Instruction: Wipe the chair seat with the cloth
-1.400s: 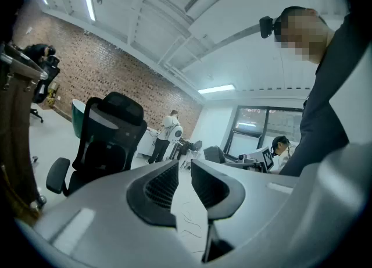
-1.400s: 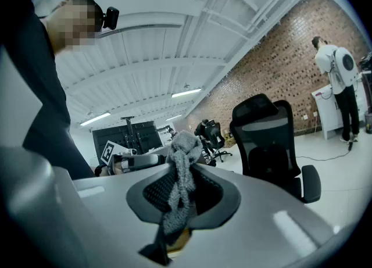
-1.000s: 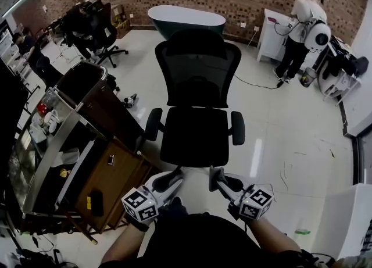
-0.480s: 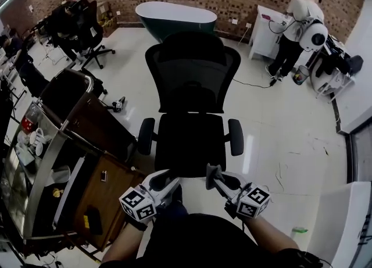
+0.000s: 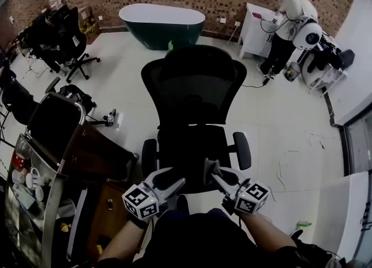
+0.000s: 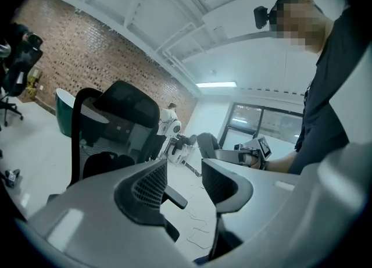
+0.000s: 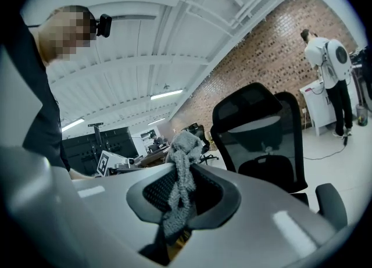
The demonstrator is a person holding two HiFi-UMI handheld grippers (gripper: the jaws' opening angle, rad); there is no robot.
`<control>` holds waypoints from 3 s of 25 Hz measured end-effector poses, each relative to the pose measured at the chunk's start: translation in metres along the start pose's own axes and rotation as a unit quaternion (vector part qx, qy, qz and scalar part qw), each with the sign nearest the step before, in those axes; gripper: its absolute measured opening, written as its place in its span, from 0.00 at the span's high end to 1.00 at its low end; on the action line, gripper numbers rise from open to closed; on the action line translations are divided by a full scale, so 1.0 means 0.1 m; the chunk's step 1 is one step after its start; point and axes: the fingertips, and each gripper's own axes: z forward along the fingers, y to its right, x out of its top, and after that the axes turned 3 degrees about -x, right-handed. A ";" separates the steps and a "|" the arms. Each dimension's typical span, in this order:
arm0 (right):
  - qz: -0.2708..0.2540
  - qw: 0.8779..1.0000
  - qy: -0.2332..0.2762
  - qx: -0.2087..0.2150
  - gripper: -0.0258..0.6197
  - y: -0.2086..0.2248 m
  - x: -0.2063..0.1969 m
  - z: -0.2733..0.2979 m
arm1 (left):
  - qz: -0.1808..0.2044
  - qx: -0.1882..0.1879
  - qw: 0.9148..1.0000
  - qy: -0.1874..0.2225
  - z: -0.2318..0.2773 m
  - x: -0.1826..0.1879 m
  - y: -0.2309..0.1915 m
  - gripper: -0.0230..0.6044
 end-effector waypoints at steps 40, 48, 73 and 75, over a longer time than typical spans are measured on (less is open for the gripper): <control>-0.083 0.933 -0.349 0.022 0.88 2.56 -3.30 3.97 | -0.133 0.130 0.982 -0.028 0.50 -1.49 -3.00 0.49; -0.188 0.905 -0.380 0.032 0.88 2.88 -3.73 4.59 | -0.135 0.134 0.982 -0.013 0.64 -1.67 -3.22 0.49; -0.248 0.809 -0.518 -0.126 0.88 5.12 -3.62 2.63 | -0.138 0.087 0.985 -0.050 1.29 -1.82 -2.94 0.49; -0.254 0.799 -0.526 -0.147 0.88 5.28 -3.53 2.45 | -0.137 0.082 0.986 -0.052 1.33 -1.81 -2.92 0.49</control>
